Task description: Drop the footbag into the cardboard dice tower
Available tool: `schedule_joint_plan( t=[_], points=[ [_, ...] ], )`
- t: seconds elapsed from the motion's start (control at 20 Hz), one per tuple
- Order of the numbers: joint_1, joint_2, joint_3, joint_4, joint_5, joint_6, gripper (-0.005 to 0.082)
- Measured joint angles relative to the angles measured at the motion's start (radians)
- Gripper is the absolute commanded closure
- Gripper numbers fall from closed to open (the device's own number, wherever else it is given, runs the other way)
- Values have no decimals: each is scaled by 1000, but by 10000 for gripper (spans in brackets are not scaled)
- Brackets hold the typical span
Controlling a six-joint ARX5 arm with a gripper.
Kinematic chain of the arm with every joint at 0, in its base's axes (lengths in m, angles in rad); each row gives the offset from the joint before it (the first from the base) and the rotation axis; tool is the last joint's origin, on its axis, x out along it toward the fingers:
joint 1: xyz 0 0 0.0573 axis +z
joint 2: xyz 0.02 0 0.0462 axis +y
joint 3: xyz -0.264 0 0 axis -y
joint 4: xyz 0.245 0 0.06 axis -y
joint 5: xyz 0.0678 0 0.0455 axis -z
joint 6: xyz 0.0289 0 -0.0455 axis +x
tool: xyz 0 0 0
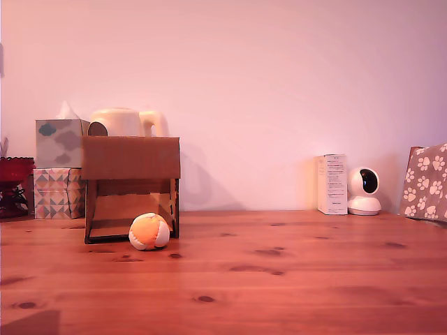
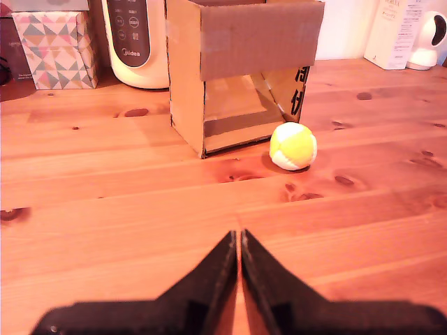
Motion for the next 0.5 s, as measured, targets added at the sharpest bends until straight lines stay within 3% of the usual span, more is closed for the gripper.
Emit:
schedule_joint_plan(
  t=[0.45,0.5],
  points=[
    [0,0,0,1,-17,-5,793],
    [0,0,0,10,-17,-25,793]
  ],
)
